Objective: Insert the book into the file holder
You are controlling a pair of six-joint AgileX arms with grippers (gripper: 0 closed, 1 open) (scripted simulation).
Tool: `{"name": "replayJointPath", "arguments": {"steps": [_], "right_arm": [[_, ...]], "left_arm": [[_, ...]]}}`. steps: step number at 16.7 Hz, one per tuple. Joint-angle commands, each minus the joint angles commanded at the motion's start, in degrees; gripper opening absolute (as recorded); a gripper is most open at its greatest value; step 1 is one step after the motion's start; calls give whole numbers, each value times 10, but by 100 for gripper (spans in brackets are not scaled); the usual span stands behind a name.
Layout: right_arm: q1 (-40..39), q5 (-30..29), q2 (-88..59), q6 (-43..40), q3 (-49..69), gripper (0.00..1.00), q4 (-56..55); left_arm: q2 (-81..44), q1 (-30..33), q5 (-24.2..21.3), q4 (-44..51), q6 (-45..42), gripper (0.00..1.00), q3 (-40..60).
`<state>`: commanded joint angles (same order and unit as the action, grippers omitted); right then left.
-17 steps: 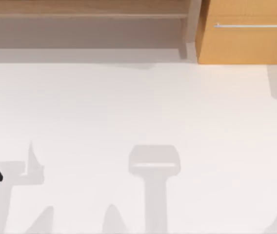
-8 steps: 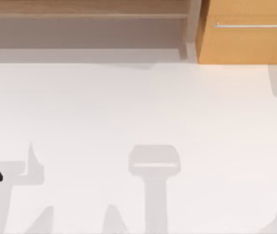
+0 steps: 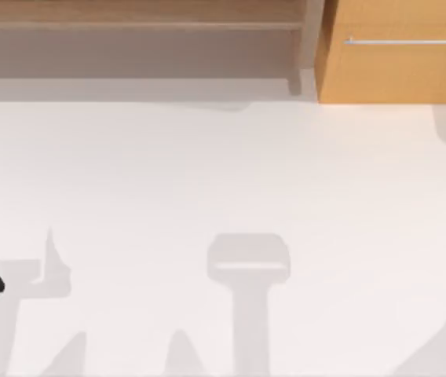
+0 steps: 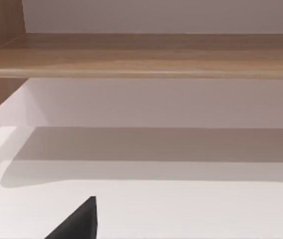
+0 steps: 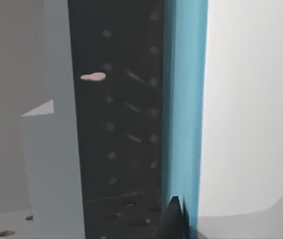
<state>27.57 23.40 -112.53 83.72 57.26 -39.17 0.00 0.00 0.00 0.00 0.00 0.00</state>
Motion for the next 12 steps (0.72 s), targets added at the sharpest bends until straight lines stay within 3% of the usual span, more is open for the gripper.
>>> {"name": "replayJointPath", "arguments": {"steps": [4,12], "right_arm": [[-2,-2,-5,0,5,0,1],[-2,-2,-5,0,5,60,1]], "left_arm": [[0,0,0,0,0,100,0],[0,0,0,0,0,100,0]]}}
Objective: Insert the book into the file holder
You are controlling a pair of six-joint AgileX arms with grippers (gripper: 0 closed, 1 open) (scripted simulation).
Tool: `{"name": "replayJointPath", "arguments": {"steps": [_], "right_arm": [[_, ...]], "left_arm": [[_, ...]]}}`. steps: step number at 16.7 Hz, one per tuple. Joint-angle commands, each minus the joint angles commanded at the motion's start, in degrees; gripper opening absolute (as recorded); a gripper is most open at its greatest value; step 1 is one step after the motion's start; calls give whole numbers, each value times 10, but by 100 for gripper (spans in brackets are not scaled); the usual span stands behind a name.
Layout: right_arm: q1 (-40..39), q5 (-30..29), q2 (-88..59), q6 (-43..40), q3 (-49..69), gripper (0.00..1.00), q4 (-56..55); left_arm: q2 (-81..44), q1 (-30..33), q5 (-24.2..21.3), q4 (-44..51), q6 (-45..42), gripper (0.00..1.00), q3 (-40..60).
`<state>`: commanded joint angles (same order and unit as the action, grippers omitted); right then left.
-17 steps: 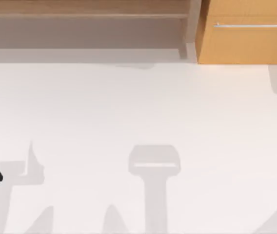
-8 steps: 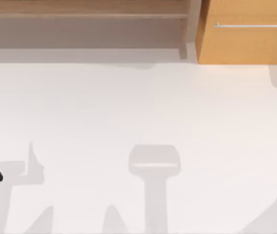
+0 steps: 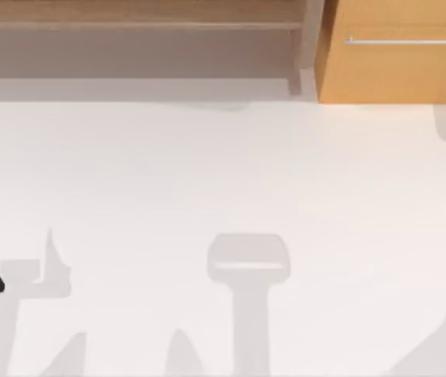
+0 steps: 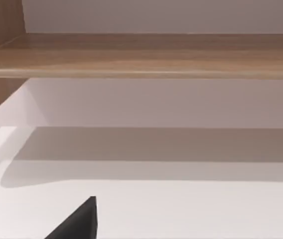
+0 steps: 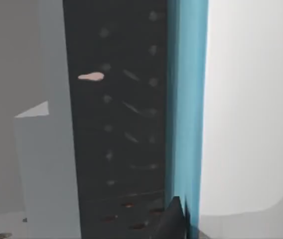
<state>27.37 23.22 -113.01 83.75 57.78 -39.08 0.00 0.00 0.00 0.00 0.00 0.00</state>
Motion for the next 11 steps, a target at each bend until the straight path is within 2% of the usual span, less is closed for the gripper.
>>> {"name": "replayJointPath", "arguments": {"steps": [5,11], "right_arm": [[0,0,0,0,0,98,0],[0,0,0,0,0,100,0]], "left_arm": [[0,0,0,0,0,100,0],[0,0,0,0,0,100,0]]}}
